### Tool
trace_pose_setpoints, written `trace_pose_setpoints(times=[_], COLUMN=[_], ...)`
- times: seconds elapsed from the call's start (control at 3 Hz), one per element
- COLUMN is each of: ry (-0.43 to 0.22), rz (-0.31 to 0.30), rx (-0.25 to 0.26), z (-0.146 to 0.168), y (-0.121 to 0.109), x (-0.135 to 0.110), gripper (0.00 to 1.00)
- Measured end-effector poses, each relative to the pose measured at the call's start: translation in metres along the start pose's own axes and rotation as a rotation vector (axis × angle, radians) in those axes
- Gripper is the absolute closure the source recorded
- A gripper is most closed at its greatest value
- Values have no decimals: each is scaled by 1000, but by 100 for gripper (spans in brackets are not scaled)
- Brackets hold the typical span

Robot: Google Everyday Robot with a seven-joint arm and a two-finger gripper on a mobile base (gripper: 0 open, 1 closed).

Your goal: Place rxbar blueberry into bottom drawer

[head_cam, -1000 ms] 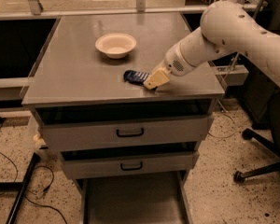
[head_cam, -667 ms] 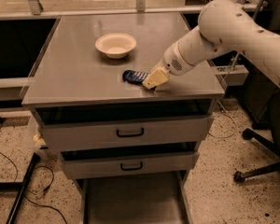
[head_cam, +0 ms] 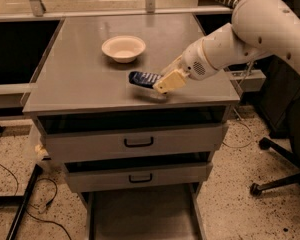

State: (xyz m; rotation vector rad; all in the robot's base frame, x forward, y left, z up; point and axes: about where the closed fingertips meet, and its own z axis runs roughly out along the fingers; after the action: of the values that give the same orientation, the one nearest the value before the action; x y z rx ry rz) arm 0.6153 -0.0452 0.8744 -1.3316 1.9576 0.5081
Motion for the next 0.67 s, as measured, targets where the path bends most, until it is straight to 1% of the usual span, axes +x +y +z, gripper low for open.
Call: trace_pose_setpoints(times=[0.33,0.67], ry=[-59,-44], rz=[-24,-45], rx=[13,96], z=[-27,-60], y=[20,41], x=[-3,17], gripper=[100,100])
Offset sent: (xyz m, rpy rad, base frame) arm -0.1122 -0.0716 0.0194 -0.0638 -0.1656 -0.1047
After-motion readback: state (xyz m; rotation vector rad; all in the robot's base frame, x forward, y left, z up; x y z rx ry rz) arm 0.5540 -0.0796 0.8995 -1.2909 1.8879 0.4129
